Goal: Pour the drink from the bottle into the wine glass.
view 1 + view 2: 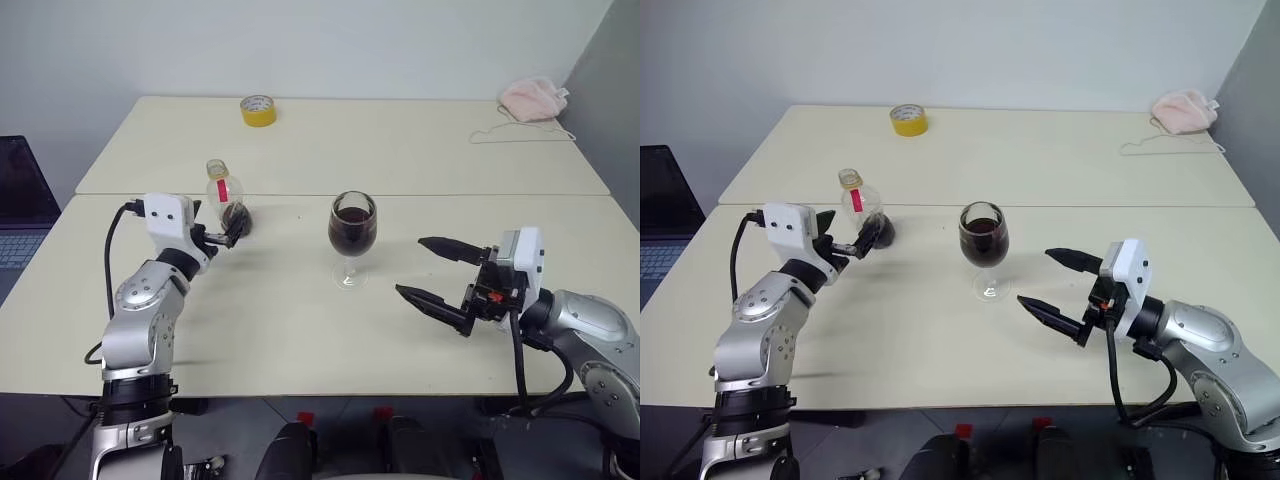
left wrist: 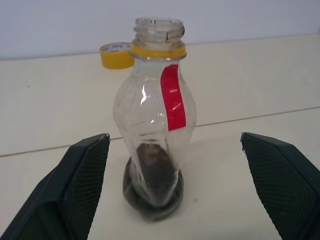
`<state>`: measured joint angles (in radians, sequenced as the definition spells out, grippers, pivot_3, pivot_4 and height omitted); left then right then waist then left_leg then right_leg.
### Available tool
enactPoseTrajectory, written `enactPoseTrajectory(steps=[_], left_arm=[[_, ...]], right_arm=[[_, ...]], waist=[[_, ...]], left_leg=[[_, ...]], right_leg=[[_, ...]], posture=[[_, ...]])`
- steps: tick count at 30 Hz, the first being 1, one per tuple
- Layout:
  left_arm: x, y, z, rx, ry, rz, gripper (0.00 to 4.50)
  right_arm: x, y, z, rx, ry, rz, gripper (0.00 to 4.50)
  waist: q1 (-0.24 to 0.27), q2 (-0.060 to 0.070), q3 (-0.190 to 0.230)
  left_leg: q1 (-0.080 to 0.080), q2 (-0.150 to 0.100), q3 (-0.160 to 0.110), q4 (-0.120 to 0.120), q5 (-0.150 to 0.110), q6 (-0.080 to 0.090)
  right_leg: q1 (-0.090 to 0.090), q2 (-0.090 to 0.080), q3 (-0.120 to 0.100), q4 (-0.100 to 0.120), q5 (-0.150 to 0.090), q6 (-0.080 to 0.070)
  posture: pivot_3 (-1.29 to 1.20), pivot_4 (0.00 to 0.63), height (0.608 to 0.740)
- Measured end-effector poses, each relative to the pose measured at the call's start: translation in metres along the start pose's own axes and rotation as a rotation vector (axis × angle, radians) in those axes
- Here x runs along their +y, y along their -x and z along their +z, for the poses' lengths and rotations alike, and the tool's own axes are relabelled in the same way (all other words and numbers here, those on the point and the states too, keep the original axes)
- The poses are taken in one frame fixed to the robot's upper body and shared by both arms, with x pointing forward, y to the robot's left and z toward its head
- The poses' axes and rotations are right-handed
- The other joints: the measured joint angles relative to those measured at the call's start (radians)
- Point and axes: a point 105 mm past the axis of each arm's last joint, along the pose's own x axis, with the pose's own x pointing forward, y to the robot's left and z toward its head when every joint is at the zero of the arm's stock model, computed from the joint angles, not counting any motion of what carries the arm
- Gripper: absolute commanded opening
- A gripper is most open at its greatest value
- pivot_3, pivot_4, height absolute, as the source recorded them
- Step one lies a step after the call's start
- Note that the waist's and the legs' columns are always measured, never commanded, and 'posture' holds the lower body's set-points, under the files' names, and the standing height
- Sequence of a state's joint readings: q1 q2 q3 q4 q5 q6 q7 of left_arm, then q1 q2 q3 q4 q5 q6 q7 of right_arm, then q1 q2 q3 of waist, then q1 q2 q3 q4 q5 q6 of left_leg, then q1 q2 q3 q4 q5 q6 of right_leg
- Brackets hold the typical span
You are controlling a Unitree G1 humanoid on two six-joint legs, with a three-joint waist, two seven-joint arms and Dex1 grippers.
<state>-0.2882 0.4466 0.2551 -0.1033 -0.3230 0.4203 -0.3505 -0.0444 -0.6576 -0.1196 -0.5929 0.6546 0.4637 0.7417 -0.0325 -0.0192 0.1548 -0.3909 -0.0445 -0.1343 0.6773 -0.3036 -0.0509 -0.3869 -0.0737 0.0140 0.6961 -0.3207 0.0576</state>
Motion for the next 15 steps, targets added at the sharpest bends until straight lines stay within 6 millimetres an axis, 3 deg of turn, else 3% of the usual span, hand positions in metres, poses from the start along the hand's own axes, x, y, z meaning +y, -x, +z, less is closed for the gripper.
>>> enactPoseTrajectory(steps=[5,9,15], left_arm=[[-0.002,0.012,0.003,-0.010,0.017,-0.017,4.44],[-0.005,0.018,0.010,-0.061,0.023,-0.011,4.44],[-0.009,0.027,0.000,-0.062,0.061,0.041,4.44]], right_arm=[[-0.021,0.007,-0.026,0.003,-0.054,-0.134,4.50],[-0.047,0.005,-0.043,-0.057,-0.089,-0.335,4.50],[-0.074,0.005,-0.062,-0.114,-0.055,-0.608,4.50]], waist=[[0.001,0.000,0.000],[0.000,0.001,0.000],[0.000,0.001,0.000]], left_leg=[[0.001,0.000,0.000,0.000,0.000,0.000],[0.001,0.000,0.001,-0.001,0.000,0.000],[0.002,0.000,0.002,-0.001,0.000,0.000]], right_leg=[[0.000,0.000,0.000,0.000,0.000,0.000],[0.000,0.000,0.001,0.000,0.000,0.000],[0.000,0.000,0.003,0.000,0.000,0.000]], posture=[[0.00,0.150,0.740],[0.00,0.150,0.740],[0.00,0.150,0.740]])
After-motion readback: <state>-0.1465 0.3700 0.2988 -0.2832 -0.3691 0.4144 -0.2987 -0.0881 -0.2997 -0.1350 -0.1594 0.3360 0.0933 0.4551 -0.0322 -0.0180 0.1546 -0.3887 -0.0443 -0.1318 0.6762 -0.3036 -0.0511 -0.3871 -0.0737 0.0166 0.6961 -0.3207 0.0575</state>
